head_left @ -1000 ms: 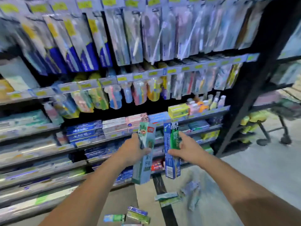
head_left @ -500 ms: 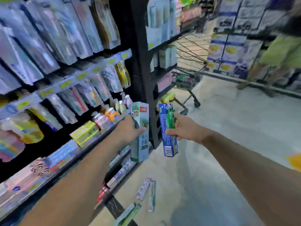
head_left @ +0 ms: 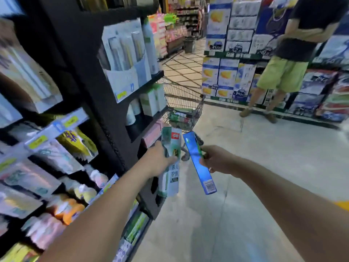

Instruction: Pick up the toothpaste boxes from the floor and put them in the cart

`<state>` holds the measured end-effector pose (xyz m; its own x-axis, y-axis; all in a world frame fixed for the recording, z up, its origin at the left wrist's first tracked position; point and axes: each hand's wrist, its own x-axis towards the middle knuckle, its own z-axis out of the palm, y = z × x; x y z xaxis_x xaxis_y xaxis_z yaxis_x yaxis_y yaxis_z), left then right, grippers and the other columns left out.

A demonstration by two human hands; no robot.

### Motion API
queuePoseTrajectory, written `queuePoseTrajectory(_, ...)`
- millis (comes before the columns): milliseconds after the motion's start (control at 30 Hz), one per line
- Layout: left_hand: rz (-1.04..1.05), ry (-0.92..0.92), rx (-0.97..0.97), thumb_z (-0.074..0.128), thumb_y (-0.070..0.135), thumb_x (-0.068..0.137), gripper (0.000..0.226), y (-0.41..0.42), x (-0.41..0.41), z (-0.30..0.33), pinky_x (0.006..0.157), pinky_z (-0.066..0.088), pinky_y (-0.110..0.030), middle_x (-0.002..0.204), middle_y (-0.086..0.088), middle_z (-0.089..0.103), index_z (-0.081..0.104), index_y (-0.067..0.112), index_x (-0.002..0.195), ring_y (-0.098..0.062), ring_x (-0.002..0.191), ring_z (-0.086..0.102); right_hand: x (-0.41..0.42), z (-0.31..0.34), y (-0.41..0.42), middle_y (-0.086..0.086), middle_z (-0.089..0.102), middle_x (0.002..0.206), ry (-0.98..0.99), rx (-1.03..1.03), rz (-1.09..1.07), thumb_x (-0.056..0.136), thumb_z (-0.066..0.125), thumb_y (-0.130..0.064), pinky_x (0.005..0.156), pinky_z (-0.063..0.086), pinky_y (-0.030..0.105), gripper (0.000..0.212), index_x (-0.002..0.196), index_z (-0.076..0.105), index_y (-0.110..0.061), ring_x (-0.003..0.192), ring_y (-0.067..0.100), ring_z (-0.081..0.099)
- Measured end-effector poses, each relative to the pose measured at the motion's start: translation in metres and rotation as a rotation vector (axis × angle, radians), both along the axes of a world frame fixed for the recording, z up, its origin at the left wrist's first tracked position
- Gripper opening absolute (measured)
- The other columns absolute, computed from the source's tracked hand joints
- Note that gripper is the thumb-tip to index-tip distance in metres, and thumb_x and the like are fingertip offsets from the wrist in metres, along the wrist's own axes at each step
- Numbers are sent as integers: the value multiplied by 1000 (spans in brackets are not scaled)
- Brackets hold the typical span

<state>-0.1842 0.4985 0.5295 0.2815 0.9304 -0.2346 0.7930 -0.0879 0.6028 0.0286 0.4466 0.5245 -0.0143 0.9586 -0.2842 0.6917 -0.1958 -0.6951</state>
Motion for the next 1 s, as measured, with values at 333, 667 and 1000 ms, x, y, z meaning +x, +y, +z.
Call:
queuePoseTrajectory(333, -23, -56, -65, 68, 42, 87, 62, 167, 102, -16, 85, 55, -43, 122, -5, 64, 37, 12, 132, -24, 103, 64, 99, -24, 158, 17, 64, 109, -68, 1, -21, 90, 60, -14, 79, 56, 51, 31, 120, 57, -5, 96, 33, 64)
queuePoseTrajectory(667, 116, 61, -76, 69, 42, 86, 45, 323, 224, -31, 55, 42, -26, 106, -1, 60, 40, 18, 111, -18, 86, 57, 232, -50, 330, -9, 61, 66, -183, 5, -41, 60, 80, -54, 41, 41, 18, 45, 85, 52, -29, 59, 2, 60)
queuePoseTrajectory(1000, 266, 16, -139, 69, 38, 88, 46, 472, 281, -45, 53, 53, -31, 101, 2, 62, 39, 16, 115, -14, 79, 64, 302, -62, 495, -3, 61, 91, -110, 0, -39, 67, 79, -47, 60, 54, 34, 47, 97, 50, -26, 75, 11, 60)
